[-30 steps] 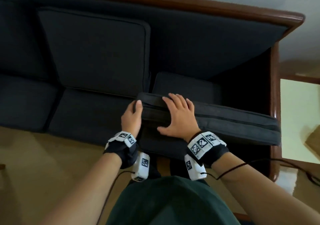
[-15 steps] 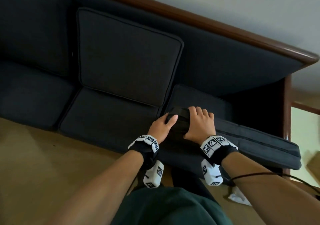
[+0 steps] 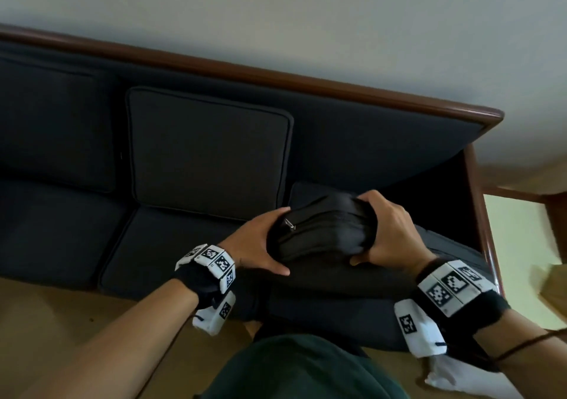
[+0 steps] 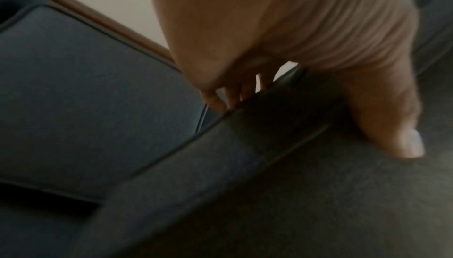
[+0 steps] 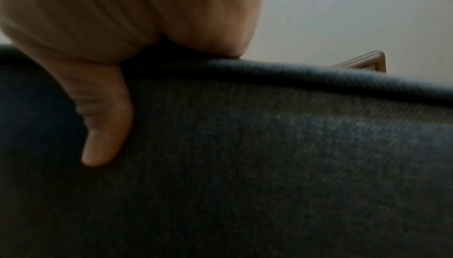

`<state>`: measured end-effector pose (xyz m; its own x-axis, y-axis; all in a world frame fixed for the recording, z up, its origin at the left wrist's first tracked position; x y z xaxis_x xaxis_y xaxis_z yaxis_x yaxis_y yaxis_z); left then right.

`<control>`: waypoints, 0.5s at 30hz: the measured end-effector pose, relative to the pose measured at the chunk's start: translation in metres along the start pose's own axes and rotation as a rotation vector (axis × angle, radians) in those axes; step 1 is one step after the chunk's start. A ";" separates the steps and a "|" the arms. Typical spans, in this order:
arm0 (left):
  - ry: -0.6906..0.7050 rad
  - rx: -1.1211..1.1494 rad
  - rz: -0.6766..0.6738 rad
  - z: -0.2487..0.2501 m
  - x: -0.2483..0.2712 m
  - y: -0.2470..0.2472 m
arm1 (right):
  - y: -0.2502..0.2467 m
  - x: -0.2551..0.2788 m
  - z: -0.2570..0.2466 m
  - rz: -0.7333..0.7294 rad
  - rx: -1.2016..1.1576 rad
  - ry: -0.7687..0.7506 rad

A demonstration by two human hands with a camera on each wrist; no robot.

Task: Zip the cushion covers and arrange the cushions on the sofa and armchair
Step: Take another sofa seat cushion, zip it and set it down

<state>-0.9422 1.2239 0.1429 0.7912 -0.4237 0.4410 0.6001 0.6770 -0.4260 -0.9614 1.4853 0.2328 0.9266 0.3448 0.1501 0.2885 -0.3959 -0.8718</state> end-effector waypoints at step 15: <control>0.241 -0.477 0.405 0.124 -0.042 0.030 | -0.081 0.007 0.022 -0.127 0.285 -0.007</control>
<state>-0.9719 1.3366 0.2090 0.9360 -0.3519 0.0073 0.1924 0.4942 -0.8478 -0.9832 1.5383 0.2942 0.8855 0.3823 0.2640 0.3219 -0.0951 -0.9420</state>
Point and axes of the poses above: each hand's wrist, its own x-axis away from the middle knuckle, its own y-axis out of the palm, z = x × y, the point moved 2 cm from there along -x, towards the middle knuckle, and after that the axes turned 4 degrees about x, right-handed, at the moved point
